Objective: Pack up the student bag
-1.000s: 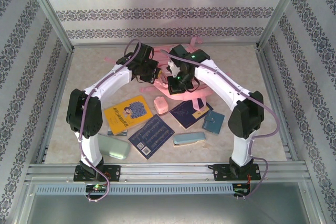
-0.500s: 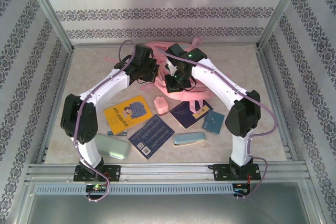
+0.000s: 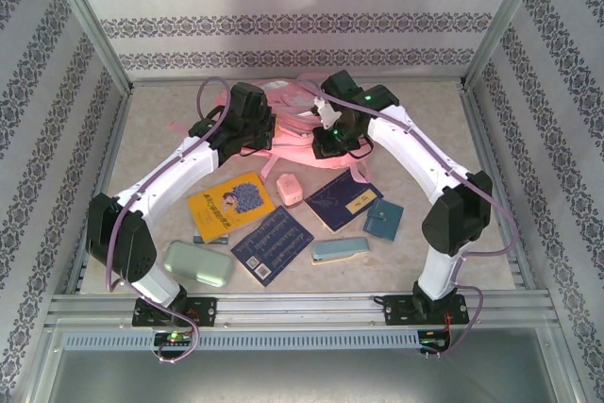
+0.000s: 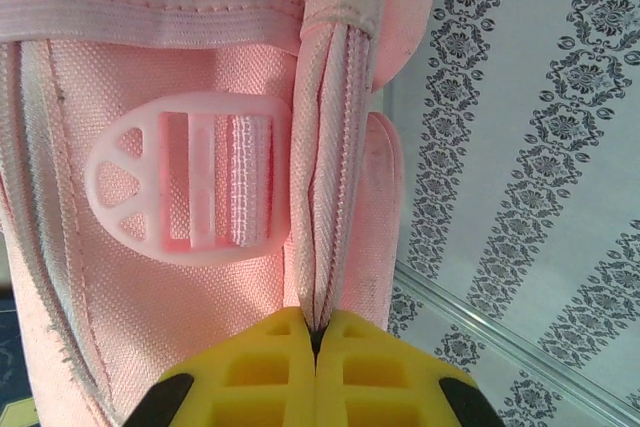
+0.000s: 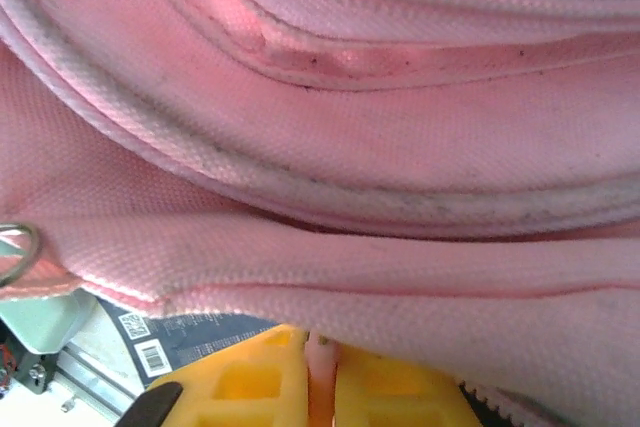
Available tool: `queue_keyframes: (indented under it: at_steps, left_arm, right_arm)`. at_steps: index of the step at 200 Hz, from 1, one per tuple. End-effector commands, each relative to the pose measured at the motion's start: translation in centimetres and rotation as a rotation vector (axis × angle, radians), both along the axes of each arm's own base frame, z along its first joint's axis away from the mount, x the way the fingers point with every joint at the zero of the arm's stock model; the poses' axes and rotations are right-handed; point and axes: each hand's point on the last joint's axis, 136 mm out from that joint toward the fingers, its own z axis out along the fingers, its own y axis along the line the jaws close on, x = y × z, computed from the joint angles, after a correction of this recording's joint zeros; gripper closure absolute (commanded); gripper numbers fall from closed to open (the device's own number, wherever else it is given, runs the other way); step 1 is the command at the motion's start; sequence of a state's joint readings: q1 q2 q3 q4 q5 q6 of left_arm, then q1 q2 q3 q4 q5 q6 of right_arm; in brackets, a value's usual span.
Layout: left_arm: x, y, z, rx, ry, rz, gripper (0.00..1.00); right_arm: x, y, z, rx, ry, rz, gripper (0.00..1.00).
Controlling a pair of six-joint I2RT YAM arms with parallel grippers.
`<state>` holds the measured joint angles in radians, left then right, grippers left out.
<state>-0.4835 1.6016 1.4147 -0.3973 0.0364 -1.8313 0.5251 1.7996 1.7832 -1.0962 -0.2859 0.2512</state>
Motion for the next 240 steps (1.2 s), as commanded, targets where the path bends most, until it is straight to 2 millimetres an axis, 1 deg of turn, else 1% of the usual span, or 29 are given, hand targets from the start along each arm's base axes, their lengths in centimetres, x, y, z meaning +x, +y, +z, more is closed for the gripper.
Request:
queue_keyframes:
  at_steps: [1, 14, 38, 63, 105, 135, 169, 193, 214, 220, 233, 240]
  left_arm:
    - [-0.4, -0.6, 1.8, -0.046, -0.041, 0.01, 1.0]
    - [-0.3, -0.8, 1.4, -0.052, -0.031, 0.004, 1.0]
    - [-0.4, -1.2, 1.0, -0.051, -0.019, 0.004, 1.0]
    - [-0.2, -1.1, 1.3, -0.049, -0.017, 0.014, 1.0]
    - [0.1, -0.7, 1.7, -0.05, -0.024, 0.049, 1.0]
    - [0.2, -1.2, 1.6, -0.06, -0.019, 0.042, 1.0]
    - [0.3, -2.3, 2.1, -0.083, -0.042, 0.029, 1.0]
    - [-0.1, -2.6, 2.9, -0.092, -0.064, 0.019, 1.0]
    - [-0.7, -3.1, 3.2, -0.115, -0.076, 0.018, 1.0]
    - [-0.7, -3.4, 3.2, -0.125, -0.083, 0.013, 1.0]
    - [-0.6, -3.9, 3.6, -0.137, -0.107, -0.007, 1.0]
    - [-0.4, -4.0, 3.9, -0.13, -0.13, -0.023, 1.0]
  right_arm:
    - [0.7, 1.6, 2.5, 0.148, -0.072, 0.022, 0.88]
    - [0.7, 2.5, 3.1, 0.191, -0.072, 0.032, 0.88]
    - [0.6, 4.1, 3.3, 0.209, -0.047, 0.061, 0.9]
    - [0.1, 5.6, 3.0, 0.187, -0.032, 0.111, 0.89]
    - [-0.8, 7.1, 2.9, 0.159, -0.049, 0.17, 0.85]
    - [-0.9, 8.4, 2.3, 0.156, -0.04, 0.171, 0.84]
    - [0.5, 9.9, 1.7, 0.151, -0.045, 0.118, 0.84]
    - [2.3, 9.1, 1.1, 0.138, -0.046, 0.041, 0.87]
    - [3.5, 8.9, 1.3, 0.191, -0.027, -0.009, 0.87]
    - [3.8, 9.1, 1.5, 0.212, -0.021, -0.015, 0.89]
    - [4.1, 8.9, 1.8, 0.232, -0.018, -0.023, 1.0]
    - [4.1, 8.7, 1.9, 0.231, -0.022, -0.02, 1.0]
